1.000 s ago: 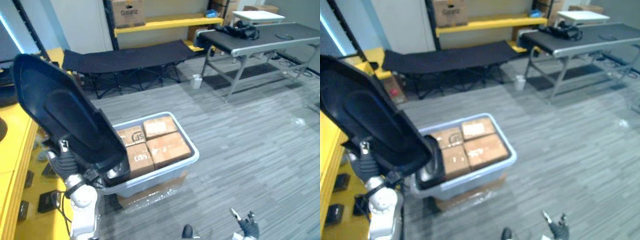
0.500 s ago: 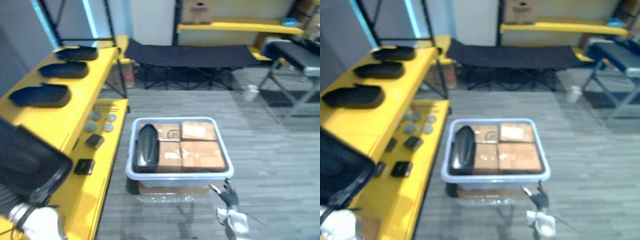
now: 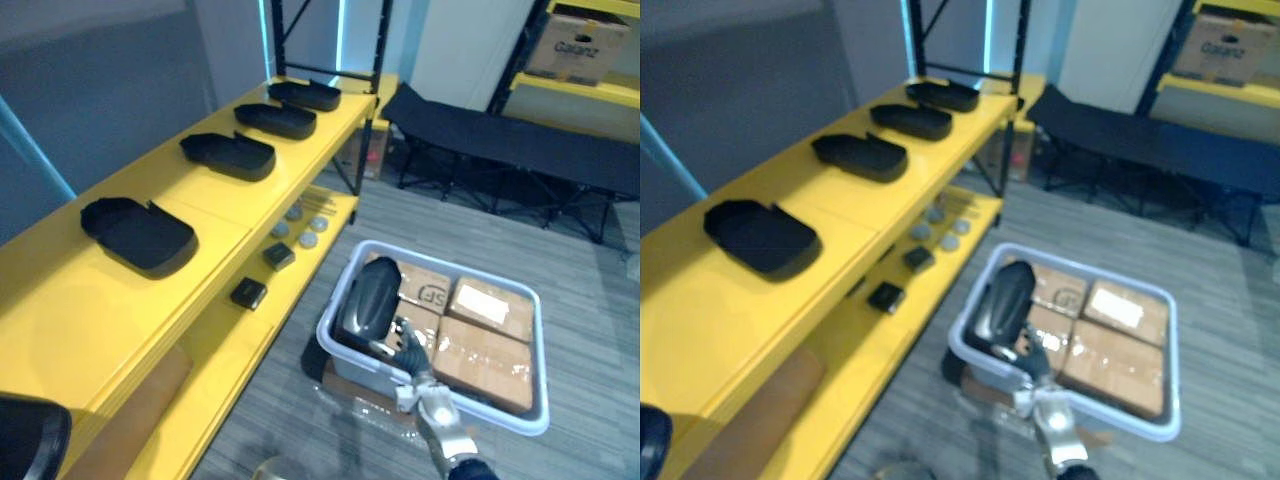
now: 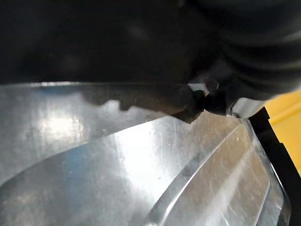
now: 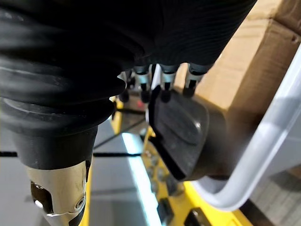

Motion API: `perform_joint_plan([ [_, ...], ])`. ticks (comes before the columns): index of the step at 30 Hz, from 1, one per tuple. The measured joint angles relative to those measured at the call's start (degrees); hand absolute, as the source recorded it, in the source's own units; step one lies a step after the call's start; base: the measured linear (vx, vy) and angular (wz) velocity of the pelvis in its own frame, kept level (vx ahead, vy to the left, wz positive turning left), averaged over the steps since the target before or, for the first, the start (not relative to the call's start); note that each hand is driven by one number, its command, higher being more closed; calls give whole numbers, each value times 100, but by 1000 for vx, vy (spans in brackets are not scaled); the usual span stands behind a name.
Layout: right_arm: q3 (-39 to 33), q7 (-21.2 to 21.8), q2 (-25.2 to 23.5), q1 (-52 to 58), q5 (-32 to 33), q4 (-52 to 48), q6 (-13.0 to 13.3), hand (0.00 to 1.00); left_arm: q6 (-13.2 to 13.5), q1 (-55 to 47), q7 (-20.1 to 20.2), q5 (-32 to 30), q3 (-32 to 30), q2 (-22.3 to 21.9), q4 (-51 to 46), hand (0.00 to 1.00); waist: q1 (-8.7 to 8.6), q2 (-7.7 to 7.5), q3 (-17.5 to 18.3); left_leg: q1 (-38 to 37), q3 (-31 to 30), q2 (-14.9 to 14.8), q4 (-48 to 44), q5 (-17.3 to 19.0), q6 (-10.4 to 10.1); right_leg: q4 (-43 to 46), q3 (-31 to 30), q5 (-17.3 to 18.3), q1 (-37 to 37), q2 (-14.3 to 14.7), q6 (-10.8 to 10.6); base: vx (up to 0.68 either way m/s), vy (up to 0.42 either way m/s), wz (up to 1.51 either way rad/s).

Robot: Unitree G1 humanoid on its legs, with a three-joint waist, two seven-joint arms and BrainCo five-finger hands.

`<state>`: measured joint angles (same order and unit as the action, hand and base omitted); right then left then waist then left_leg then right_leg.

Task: Walk over and take plastic housings, then place them on the shelf

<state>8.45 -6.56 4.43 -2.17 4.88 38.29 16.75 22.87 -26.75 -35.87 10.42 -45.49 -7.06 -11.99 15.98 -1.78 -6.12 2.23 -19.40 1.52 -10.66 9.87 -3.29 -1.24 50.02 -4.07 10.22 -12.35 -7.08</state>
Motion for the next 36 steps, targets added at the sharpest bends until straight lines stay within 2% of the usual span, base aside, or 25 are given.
perform_joint_plan([
  [1, -55, -57, 9, 48, 1, 0, -17, 0, -4, 47, 133, -19, 225, 31, -54, 100, -69, -37, -49, 140, 250, -50, -21, -109, -72, 2, 223, -17, 94, -54, -32, 40, 59, 103],
  [4, -120, -155, 71, 77, 0, 1, -37, 0, -115, 36, 355, 21, 480, 35, -66, 100, -4, -39, -246, 221, 311, 115, -199, -154, -78, 29, 162, -48, 182, -215, -76, 69, 107, 48],
  [8, -219, -158, 71, 76, -2, -8, -25, 0, -181, 68, 341, 82, 843, 61, -55, 100, -94, 60, -430, 359, 874, 118, -424, -139, -71, 113, -63, -48, 161, -318, -72, 26, 86, 11],
  [10, -309, -101, 100, 114, -2, -11, -25, 0, -181, 168, 333, 80, 963, 110, -49, 100, -130, 128, -473, 404, 946, 78, -490, -82, -45, 173, -235, -42, 143, -295, -65, 10, 32, -4],
  [12, -393, -105, 152, 254, 0, -56, -21, 0, -180, 346, 342, 75, 1145, 225, -41, 100, -218, 169, -493, 386, 837, 90, -472, -24, 26, 317, -644, 107, 150, -281, 45, 45, 58, 23],
  [14, -499, -157, 146, 517, 20, -143, 66, 0, -181, 588, 420, 76, 1450, 457, 6, 100, -401, 154, -499, 369, 430, 167, -373, -87, 23, 619, -1388, 446, 150, -283, 292, 77, 62, 92],
  [15, -525, -243, 145, 659, 102, -192, 113, 0, -181, 723, 553, 73, 1602, 580, 36, 100, -485, 88, -475, 364, 186, 201, -317, -189, -2, 812, -1805, 574, 156, -277, 285, 91, 61, 110],
  [18, -719, -353, 133, 932, 231, -284, 246, 0, -183, 884, 734, 52, 1963, 758, 153, 100, -611, 88, -475, 258, -297, 217, -142, -438, -144, 1379, -2446, 876, 137, -257, 137, 87, 88, 97],
  [20, -818, -336, 131, 1045, 285, -400, 304, 0, -199, 874, 762, 52, 2031, 785, 151, 100, -603, 80, -472, 244, -374, 224, -108, -487, -215, 1525, -2499, 1112, 143, -267, 137, 6, -45, 39],
  [23, -858, -216, 144, 1090, 278, -415, 316, 0, -382, 788, 750, 72, 2126, 787, 146, 100, -593, 112, -473, 189, -355, 205, -77, -545, -312, 1523, -2538, 1422, 206, -271, 68, -35, -66, 1],
  [28, -827, -94, 134, 1122, 265, -415, 315, 0, -510, 652, 733, 71, 2479, 772, 133, 100, -647, 223, -467, 171, -231, 62, 47, -656, -446, 1407, -2714, 1681, 195, -177, -73, -102, -25, -13],
  [31, -804, -68, 65, 1174, 256, -418, 315, 0, -602, 632, 713, 70, 2484, 776, 38, 100, -752, 239, -480, 165, -181, -8, 156, -720, -428, 1403, -2799, 1803, 156, -133, -88, -123, 40, -7],
  [34, -793, -11, 40, 1320, 203, -455, 316, 0, -670, 632, 720, 69, 2519, 775, -81, 100, -772, 199, -461, 175, 124, -89, 235, -803, -341, 1431, -2835, 1825, 93, -165, -107, -54, 48, -2],
  [36, -781, 33, 24, 1347, 109, -455, 316, 0, -685, 629, 726, 70, 2509, 779, -149, 100, -763, 141, -433, 186, 188, -34, 244, -825, -329, 1409, -2869, 1824, 73, -220, -106, 16, 51, 0],
])
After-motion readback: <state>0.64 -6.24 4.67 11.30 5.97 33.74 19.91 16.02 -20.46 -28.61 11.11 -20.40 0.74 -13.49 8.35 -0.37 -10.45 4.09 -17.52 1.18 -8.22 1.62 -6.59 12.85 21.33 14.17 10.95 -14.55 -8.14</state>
